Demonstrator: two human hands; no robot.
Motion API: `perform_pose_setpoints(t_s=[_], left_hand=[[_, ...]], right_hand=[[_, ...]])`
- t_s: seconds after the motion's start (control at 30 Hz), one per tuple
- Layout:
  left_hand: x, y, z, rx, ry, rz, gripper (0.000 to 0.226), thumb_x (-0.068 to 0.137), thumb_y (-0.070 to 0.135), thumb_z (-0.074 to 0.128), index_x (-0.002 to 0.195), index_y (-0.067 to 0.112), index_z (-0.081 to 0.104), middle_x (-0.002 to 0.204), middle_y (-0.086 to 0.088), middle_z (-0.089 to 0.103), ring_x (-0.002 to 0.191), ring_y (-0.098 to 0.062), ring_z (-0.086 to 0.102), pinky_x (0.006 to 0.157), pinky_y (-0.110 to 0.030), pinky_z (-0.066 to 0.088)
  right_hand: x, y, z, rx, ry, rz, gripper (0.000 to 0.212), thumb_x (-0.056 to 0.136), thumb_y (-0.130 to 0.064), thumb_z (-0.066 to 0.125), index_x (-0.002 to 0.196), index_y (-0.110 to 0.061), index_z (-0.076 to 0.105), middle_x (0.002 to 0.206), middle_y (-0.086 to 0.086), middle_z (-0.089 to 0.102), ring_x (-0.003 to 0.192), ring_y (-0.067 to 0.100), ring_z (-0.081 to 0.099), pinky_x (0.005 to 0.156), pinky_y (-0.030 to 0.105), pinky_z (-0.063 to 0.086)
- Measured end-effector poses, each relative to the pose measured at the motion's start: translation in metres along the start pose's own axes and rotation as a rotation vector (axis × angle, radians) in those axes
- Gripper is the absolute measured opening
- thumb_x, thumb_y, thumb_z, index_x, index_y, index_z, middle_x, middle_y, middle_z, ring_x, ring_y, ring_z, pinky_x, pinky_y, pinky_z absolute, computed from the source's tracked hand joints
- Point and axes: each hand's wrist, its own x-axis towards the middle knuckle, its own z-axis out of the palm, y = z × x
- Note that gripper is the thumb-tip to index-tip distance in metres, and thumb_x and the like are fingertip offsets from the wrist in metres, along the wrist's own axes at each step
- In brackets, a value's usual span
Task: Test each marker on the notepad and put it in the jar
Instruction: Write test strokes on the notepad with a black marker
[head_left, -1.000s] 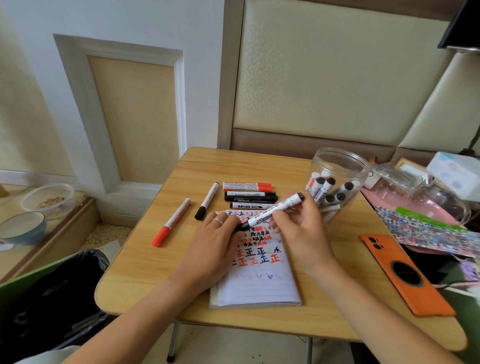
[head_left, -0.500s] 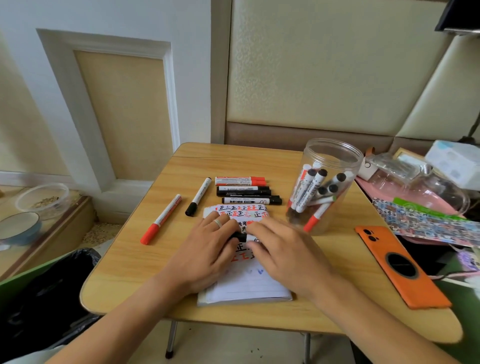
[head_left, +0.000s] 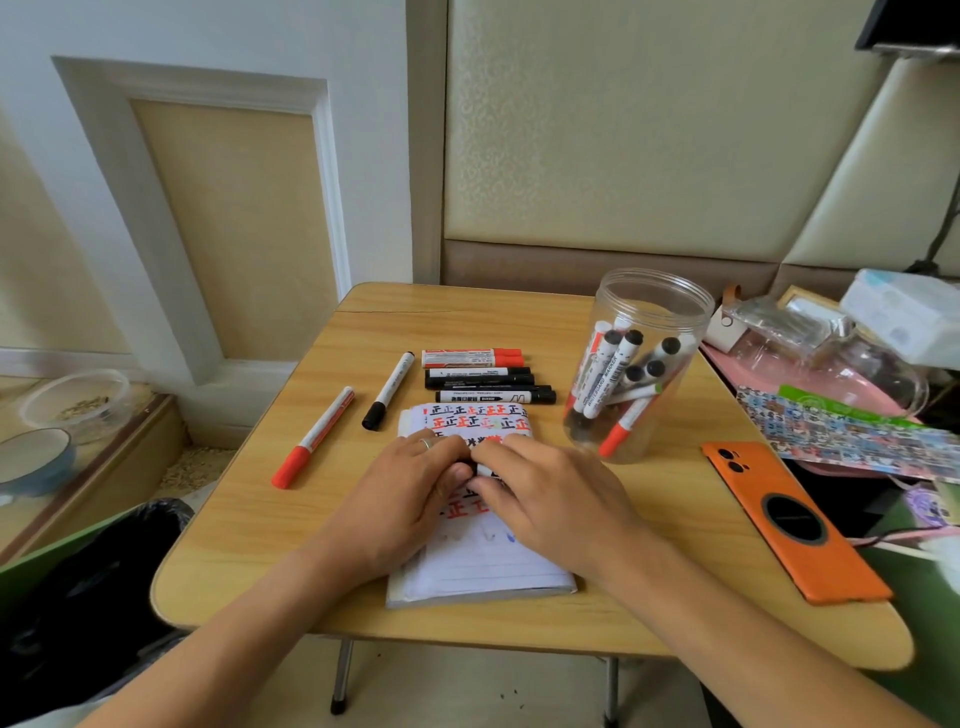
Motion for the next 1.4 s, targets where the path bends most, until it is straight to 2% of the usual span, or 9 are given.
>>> perform_pose_setpoints(t_s=[0.43,0.57,0.67,0.87,1.07,1.13,1.23,1.3,1.4], left_hand=[[-0.001,0.001,0.000,0.016,0.063,0.000,0.036,0.108,0.037,0.029,0.090,0.017,0.053,0.081,0.011,0.050,0.077,-0.014,0.044,0.070,-0.030,0.036],[-0.001,0.001,-0.001,0.049,0.058,-0.008,0.037,0.108,0.040,0.029,0.097,0.019,0.058,0.089,0.011,0.057,0.083,-0.011,0.044,0.075,-0.032,0.038],[-0.003,0.002,-0.003,0.062,0.048,-0.055,0.030,0.107,0.041,0.031,0.096,0.026,0.054,0.087,0.014,0.053,0.086,-0.013,0.046,0.077,-0.041,0.041],[-0.003,0.000,-0.001,0.126,0.001,-0.111,0.017,0.092,0.043,0.050,0.094,0.026,0.053,0.110,0.014,0.050,0.111,-0.013,0.042,0.098,-0.041,0.040],[-0.002,0.000,0.001,0.161,-0.115,-0.090,0.019,0.088,0.041,0.047,0.098,0.026,0.043,0.119,0.010,0.050,0.122,-0.013,0.044,0.108,-0.044,0.034],[-0.001,0.000,0.001,0.148,-0.137,-0.081,0.023,0.088,0.040,0.044,0.106,0.026,0.047,0.130,0.011,0.051,0.133,-0.009,0.038,0.115,-0.042,0.027],[0.000,-0.001,-0.001,0.129,-0.238,-0.052,0.049,0.091,0.037,0.037,0.139,0.038,0.048,0.158,0.016,0.035,0.150,0.002,0.013,0.124,-0.032,0.007],[0.002,-0.001,-0.004,0.121,-0.329,-0.025,0.059,0.092,0.037,0.029,0.149,0.049,0.038,0.164,0.019,0.022,0.152,0.004,0.003,0.124,-0.033,0.001],[0.004,-0.001,-0.006,0.103,-0.401,-0.026,0.060,0.092,0.039,0.025,0.149,0.057,0.032,0.165,0.021,0.018,0.151,0.007,0.001,0.126,-0.038,0.001]], right_hand=[[0.004,-0.005,-0.009,0.024,-0.161,0.049,0.040,0.099,-0.056,0.025,0.108,-0.032,0.056,0.070,-0.004,0.065,0.061,0.028,0.061,0.049,0.033,0.034],[0.002,0.002,-0.014,0.077,-0.208,0.077,0.033,0.103,-0.055,0.035,0.120,-0.035,0.056,0.069,-0.006,0.063,0.064,0.026,0.059,0.054,0.038,0.048],[0.001,0.005,-0.018,0.136,-0.199,0.133,0.028,0.104,-0.054,0.041,0.112,-0.028,0.049,0.079,-0.009,0.062,0.068,0.023,0.060,0.057,0.038,0.049],[-0.009,0.023,-0.022,0.556,-0.111,0.477,0.016,0.106,-0.019,0.046,0.119,-0.025,0.054,0.096,-0.012,0.067,0.083,0.010,0.065,0.075,0.036,0.054],[-0.010,0.030,-0.029,1.099,-0.040,0.711,0.009,0.101,-0.005,0.059,0.105,-0.012,0.063,0.102,0.015,0.072,0.075,0.022,0.070,0.071,0.035,0.061],[-0.013,0.033,-0.027,1.328,-0.047,0.797,0.022,0.104,-0.005,0.052,0.113,-0.013,0.071,0.109,0.014,0.074,0.083,0.023,0.070,0.075,0.036,0.059],[-0.016,0.038,-0.023,1.641,-0.032,0.857,0.038,0.102,0.003,0.042,0.126,-0.010,0.069,0.109,0.016,0.073,0.085,0.025,0.069,0.076,0.035,0.056],[-0.017,0.038,-0.022,1.679,-0.034,0.845,0.037,0.099,0.007,0.046,0.126,-0.008,0.067,0.102,0.015,0.072,0.083,0.023,0.068,0.072,0.030,0.055],[-0.019,0.035,-0.019,1.522,-0.028,0.807,0.016,0.097,-0.010,0.062,0.111,-0.015,0.069,0.082,0.007,0.066,0.071,0.017,0.062,0.060,0.024,0.047]])
